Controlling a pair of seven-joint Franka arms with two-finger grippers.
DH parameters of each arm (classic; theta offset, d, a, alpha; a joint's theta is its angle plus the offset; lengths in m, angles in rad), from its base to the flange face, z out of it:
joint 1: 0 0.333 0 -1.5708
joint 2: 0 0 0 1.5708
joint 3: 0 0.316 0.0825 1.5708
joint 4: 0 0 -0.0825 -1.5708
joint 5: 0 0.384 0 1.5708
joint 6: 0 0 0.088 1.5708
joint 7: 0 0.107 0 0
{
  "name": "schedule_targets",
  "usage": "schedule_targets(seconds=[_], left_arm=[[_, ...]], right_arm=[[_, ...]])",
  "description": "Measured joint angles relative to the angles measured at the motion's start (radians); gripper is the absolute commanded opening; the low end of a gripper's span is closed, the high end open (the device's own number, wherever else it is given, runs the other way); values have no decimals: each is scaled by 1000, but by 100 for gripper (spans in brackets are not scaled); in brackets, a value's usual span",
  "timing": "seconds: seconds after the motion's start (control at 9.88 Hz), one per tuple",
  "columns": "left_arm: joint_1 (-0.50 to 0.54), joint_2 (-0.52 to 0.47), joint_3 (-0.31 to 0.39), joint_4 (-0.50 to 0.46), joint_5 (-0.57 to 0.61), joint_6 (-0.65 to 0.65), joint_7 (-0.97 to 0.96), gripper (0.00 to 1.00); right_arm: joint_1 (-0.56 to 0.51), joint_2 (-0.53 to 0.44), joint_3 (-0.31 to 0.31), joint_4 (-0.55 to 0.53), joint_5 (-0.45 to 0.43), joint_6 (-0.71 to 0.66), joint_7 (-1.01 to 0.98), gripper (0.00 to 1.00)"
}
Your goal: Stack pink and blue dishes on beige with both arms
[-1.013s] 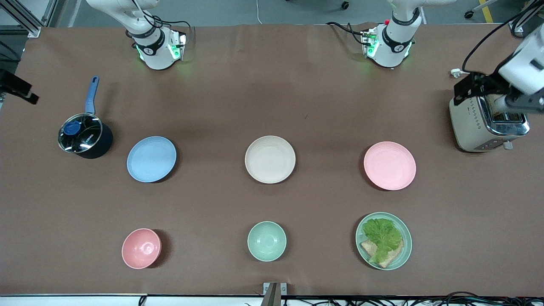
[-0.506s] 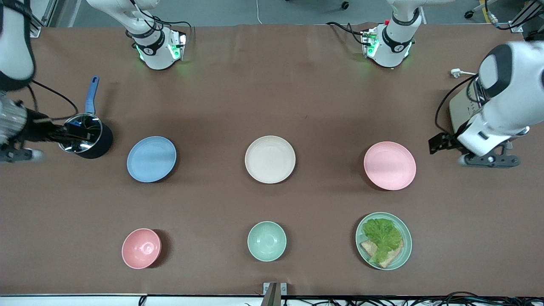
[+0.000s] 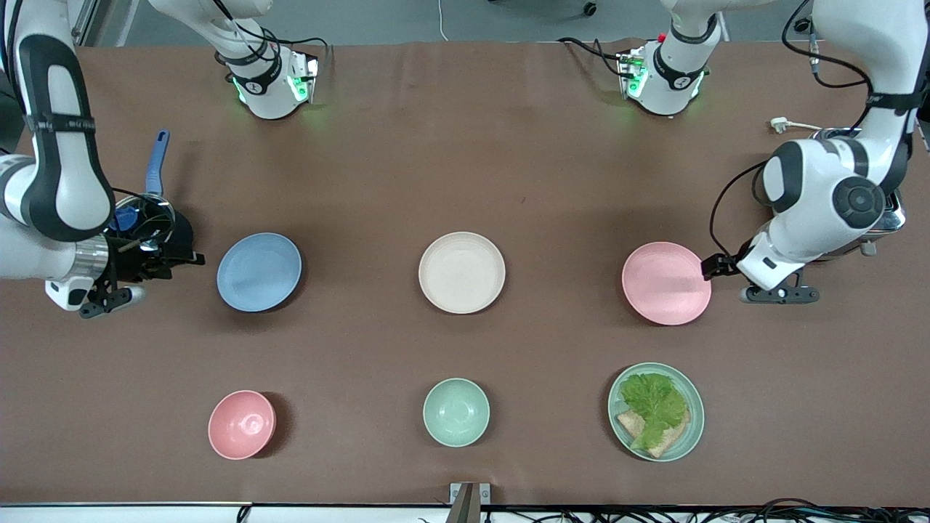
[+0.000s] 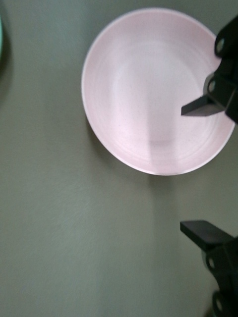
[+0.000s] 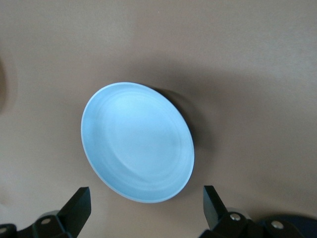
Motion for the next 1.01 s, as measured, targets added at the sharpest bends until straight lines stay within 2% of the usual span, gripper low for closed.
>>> schedule_targets(seconds=[0.1,0.3,0.51,0.81,0.91,1.01], left_arm=[[1,34,0,-3,0,23,7,71],[4,91,0,-5,0,77,11,68],[17,120,0,-5,0,94,15,57],[32,128,0,-4,0,95,21,24],[36,128,-1,-4,0,96,23,11],[37,128,-1,-3,0,96,23,3]], right_arm=[[-4,35,-30,-33,72,31,-106,100],[-10,100,-58,-55,186,65,-193,99],[-8,148,-56,-55,274,102,-203,90],[-6,172,-55,-58,290,115,-203,63],[-5,172,-55,-66,290,117,-203,57],[-3,172,-55,-80,290,120,-210,51]])
